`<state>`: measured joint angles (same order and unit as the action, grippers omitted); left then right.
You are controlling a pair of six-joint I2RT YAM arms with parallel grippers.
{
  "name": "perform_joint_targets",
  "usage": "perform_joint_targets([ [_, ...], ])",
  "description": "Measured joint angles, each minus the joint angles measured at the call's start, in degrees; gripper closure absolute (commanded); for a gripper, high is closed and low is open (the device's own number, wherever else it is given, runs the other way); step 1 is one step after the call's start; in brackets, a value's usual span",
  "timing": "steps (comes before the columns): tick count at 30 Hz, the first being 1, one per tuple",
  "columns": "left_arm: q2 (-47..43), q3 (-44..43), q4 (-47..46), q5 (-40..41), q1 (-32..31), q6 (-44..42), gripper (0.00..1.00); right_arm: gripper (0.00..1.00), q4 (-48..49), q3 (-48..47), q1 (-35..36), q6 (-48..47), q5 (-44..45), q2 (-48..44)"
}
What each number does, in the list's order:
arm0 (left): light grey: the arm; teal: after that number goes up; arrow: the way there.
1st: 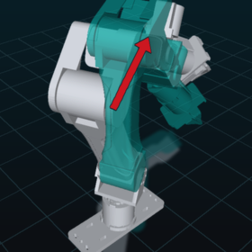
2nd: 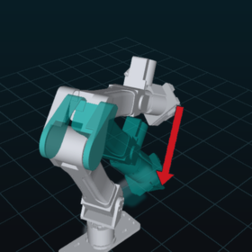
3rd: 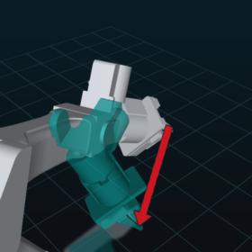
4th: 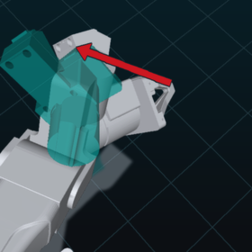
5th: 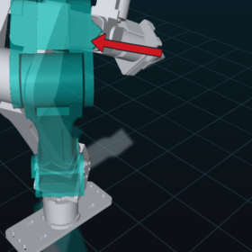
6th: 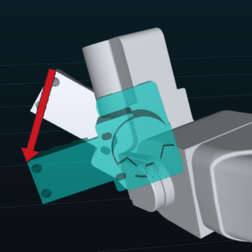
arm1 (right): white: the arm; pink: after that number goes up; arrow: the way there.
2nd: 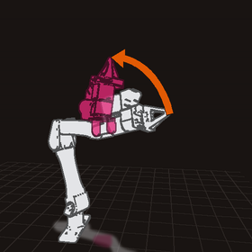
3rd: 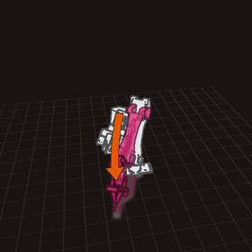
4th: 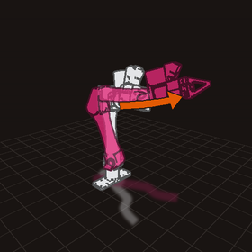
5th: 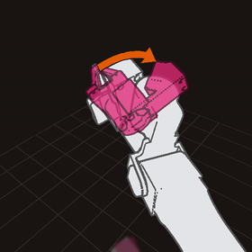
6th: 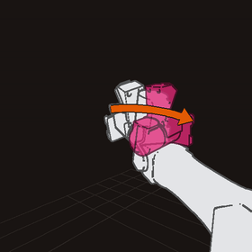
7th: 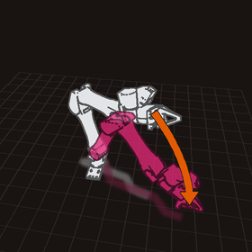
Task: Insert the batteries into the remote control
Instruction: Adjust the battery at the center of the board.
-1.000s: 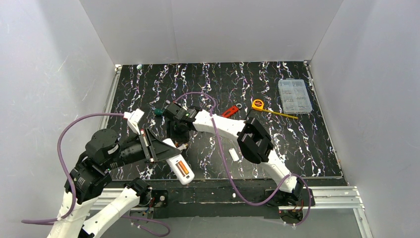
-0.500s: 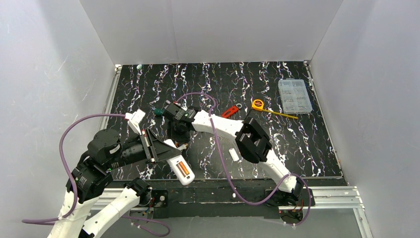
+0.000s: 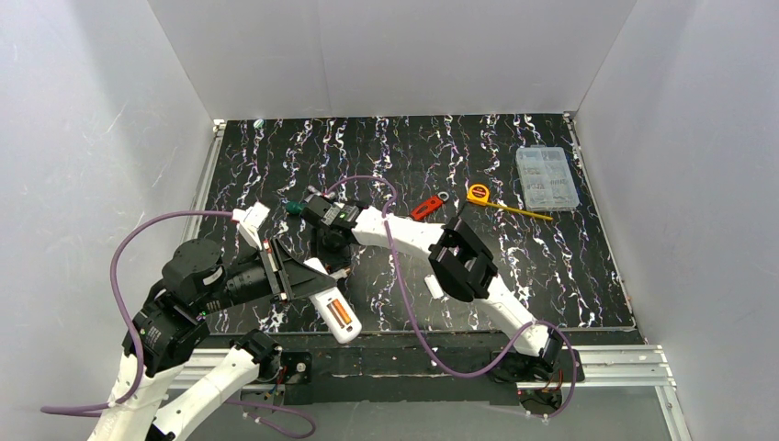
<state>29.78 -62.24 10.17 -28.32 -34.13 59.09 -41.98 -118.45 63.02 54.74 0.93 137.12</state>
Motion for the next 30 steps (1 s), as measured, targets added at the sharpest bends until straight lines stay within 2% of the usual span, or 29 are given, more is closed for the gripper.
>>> perform_joint_targets([
  [5,0.0,0.0,0.0,0.0,0.0,0.0,1.0,0.52,0.0,-0.2,0.0,-0.1,0.0,0.3],
  [14,0.0,0.0,0.0,0.0,0.0,0.0,1.0,0.57,-1.6,-5.3,0.0,-1.9,-0.9,3.5],
  [22,0.0,0.0,0.0,0.1,0.0,0.1,1.0,0.67,-4.0,-7.8,0.0,-5.4,-0.6,4.9],
  [30,0.0,0.0,0.2,0.5,0.0,0.1,1.0,0.66,-5.8,-10.2,0.2,-8.5,-0.4,6.2],
])
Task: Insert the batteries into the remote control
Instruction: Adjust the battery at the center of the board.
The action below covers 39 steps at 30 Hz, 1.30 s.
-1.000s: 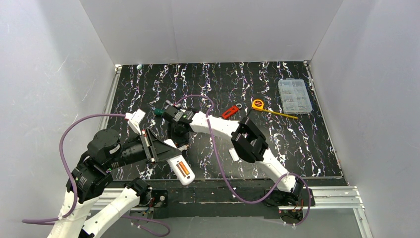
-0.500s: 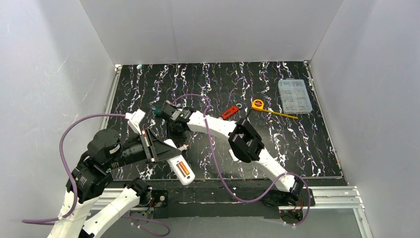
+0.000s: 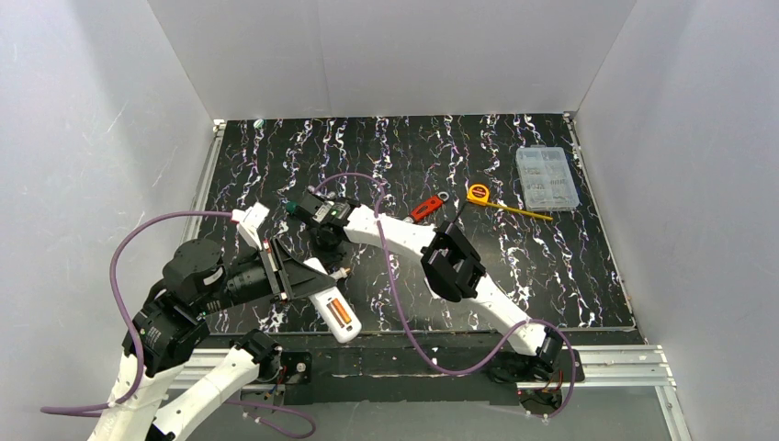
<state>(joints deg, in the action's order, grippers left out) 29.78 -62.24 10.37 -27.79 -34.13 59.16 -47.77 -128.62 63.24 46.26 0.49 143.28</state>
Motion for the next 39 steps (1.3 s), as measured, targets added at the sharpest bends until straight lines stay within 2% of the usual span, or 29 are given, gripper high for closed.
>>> perform_joint_targets([
  [12,-0.4,0.0,2.1,0.6,0.0,0.0,1.0,0.7,-2.0,-2.5,1.3,-3.0,3.4,1.3],
  [22,-1.9,0.0,3.7,1.8,0.0,-0.1,1.0,0.92,-2.2,-2.2,1.8,-4.3,5.4,1.1],
  [31,-1.9,-0.1,5.1,2.1,0.0,-0.3,1.0,0.96,6.1,9.7,0.5,-2.3,6.2,-5.2],
  [39,-1.9,-0.3,5.8,2.7,0.0,-0.7,1.0,0.97,7.2,14.3,-6.4,-2.8,7.1,-8.0],
])
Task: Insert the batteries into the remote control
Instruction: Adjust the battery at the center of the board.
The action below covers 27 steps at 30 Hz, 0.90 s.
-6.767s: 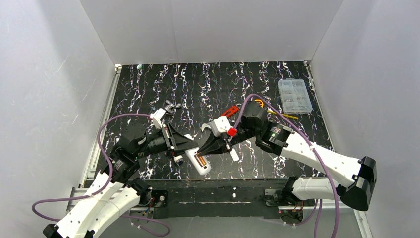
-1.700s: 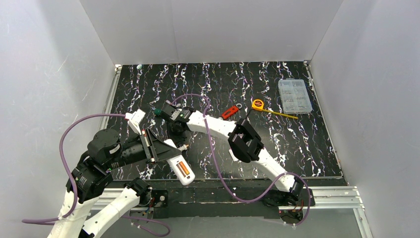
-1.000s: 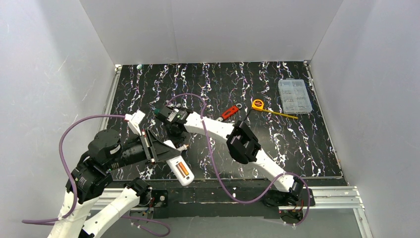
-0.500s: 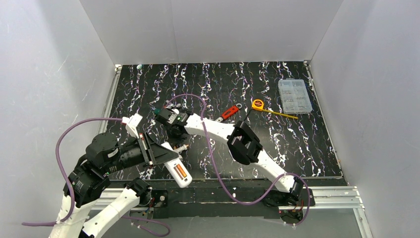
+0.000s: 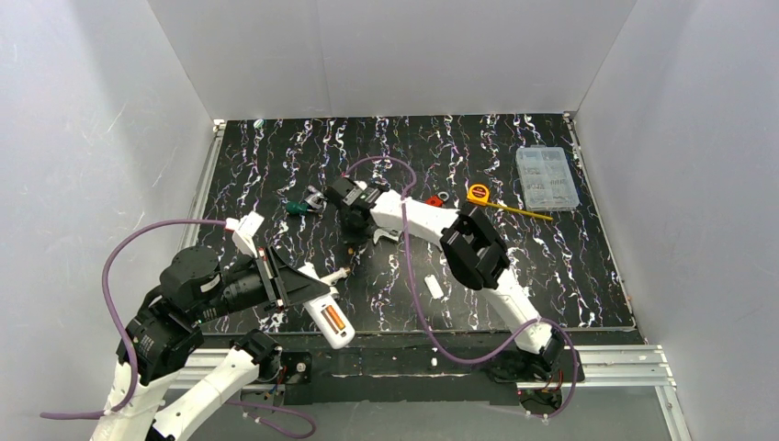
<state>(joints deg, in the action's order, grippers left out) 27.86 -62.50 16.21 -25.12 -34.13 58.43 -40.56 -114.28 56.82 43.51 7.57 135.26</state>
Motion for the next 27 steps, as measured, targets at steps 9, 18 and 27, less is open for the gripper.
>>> perform_joint_targets([
  [9,0.0,0.0,0.4,0.4,0.0,-0.4,1.0,0.98,4.3,12.9,-3.1,-3.8,3.7,-7.9],
  [18,0.3,0.0,0.5,0.5,0.0,-0.6,0.99,0.94,8.1,34.4,-2.2,-9.3,5.4,-22.2],
  [27,0.9,0.1,-0.9,0.5,0.0,-0.4,0.99,0.7,9.4,41.4,2.9,-11.6,7.7,-26.9],
])
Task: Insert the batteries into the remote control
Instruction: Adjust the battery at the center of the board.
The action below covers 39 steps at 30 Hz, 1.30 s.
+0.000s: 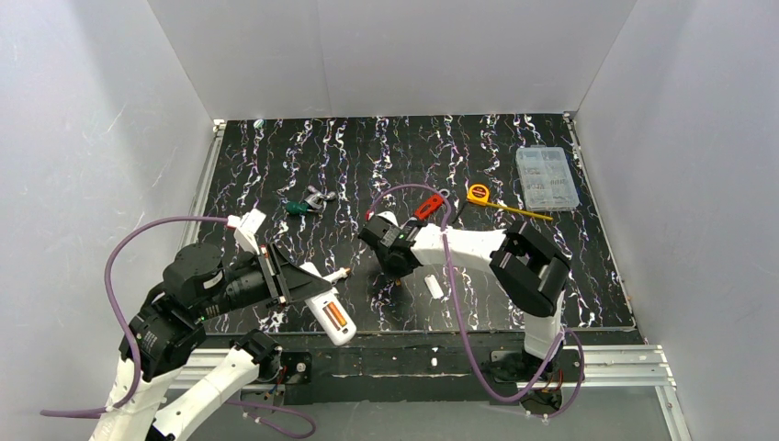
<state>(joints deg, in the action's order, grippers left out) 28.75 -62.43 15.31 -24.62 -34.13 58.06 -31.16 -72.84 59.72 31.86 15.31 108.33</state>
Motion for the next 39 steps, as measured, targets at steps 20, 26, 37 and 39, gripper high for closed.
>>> perform_joint_targets([
  [20,-0.1,0.0,0.0,0.0,0.0,0.0,0.99,0.68,0.0,0.3,0.7,2.5,-0.5,-0.1],
  [26,-0.1,0.1,0.0,0.0,0.0,0.0,0.98,0.87,2.4,3.1,0.7,3.2,-1.3,-1.9],
  [37,0.0,0.2,0.0,0.2,0.0,-0.2,0.98,0.99,0.4,8.0,1.2,1.7,0.0,-13.1],
  [39,0.0,0.2,0.0,0.3,0.0,-0.4,0.98,0.99,1.2,8.2,1.2,-1.1,0.1,-19.4],
])
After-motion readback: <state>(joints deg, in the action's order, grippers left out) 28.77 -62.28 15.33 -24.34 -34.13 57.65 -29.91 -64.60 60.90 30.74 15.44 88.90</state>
